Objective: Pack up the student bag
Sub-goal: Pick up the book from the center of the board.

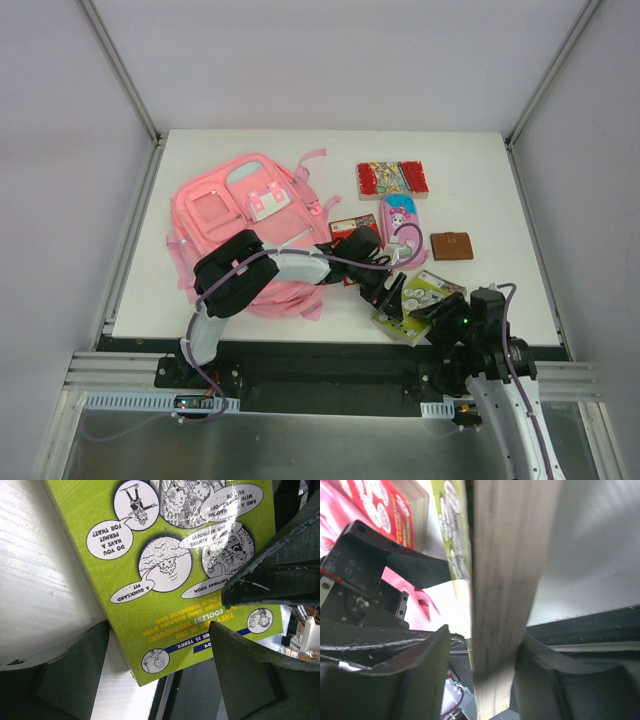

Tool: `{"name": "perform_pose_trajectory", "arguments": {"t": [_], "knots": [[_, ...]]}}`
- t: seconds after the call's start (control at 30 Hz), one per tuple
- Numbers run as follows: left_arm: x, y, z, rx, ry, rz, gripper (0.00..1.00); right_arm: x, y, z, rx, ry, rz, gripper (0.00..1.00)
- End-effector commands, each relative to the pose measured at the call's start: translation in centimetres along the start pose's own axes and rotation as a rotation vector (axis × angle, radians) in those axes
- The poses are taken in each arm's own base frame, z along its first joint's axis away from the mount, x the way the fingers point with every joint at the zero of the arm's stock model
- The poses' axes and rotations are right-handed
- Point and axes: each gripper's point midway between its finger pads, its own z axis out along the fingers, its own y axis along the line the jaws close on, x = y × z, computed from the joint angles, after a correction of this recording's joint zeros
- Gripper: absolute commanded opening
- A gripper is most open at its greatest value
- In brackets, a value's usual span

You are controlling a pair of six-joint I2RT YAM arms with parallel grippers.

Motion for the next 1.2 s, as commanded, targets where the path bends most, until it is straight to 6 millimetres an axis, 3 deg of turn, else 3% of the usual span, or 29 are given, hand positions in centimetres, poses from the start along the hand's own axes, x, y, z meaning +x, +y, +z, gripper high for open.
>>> {"name": "perform_pose_trajectory", "arguments": {"t": [0.0, 0.07, 0.1, 0.13, 0.23, 0.37, 0.53, 0.6, 0.63, 0.67, 0.7, 0.8, 1.0, 1.07, 1.17], "knots": [[1.1, -3.6, -0.1, 0.069, 0.042, 0.039, 0.79, -1.3, 1.2, -2.1, 0.019, -0.078, -0.086, 0.45], [0.8, -3.2, -0.5, 0.036, 0.023, 0.031, 0.78, -2.0, 1.1, -3.2, 0.065, -0.119, -0.118, 0.41], [0.4, -3.0, -0.9, 0.023, 0.007, 0.031, 0.79, -2.2, 1.1, -3.5, 0.076, -0.129, -0.134, 0.32], [-0.1, -2.7, -1.2, 0.005, -0.008, 0.033, 0.79, -2.6, 1.4, -4.0, 0.079, -0.151, -0.157, 0.30], [-1.8, -2.8, -3.1, -0.018, -0.055, 0.054, 0.80, -2.9, 1.9, -3.9, 0.067, -0.158, -0.170, 0.10], [-4.1, -3.3, -5.8, -0.044, -0.126, 0.083, 0.83, -2.6, 1.6, -3.1, 0.069, -0.131, -0.159, 0.01], [-4.6, -3.0, -7.5, -0.079, -0.133, 0.092, 0.82, -3.1, 2.7, -3.2, 0.029, -0.153, -0.174, 0.01], [-5.7, -3.1, -9.2, -0.167, -0.191, 0.130, 0.89, -3.3, 3.3, -3.6, 0.015, -0.167, -0.191, 0.01], [-5.5, -2.8, -10.0, -0.215, -0.186, 0.146, 0.99, -3.5, 3.9, -3.7, -0.005, -0.176, -0.202, 0.01], [-6.0, -3.4, -11.2, -0.252, -0.213, 0.175, 0.99, -3.6, 4.4, -3.8, -0.020, -0.181, -0.212, 0.01], [-6.7, -2.3, -12.2, -0.350, -0.250, 0.180, 0.99, -3.8, 5.3, -4.3, -0.049, -0.191, -0.232, 0.01], [-6.9, -1.9, -15.4, -0.485, -0.318, 0.212, 0.99, -4.3, 7.2, -4.8, -0.092, -0.206, -0.270, 0.01], [-4.1, -0.1, -20.5, -0.706, -0.391, 0.124, 0.99, -5.3, 10.5, -6.5, -0.143, -0.249, -0.346, 0.01], [-3.1, 0.8, -21.7, -0.770, -0.401, 0.118, 0.99, -5.6, 11.3, -6.7, -0.157, -0.258, -0.367, 0.01], [-1.9, 2.0, -21.8, -0.814, -0.350, 0.144, 0.99, -5.7, 11.9, -6.4, -0.159, -0.247, -0.382, 0.01]]}}
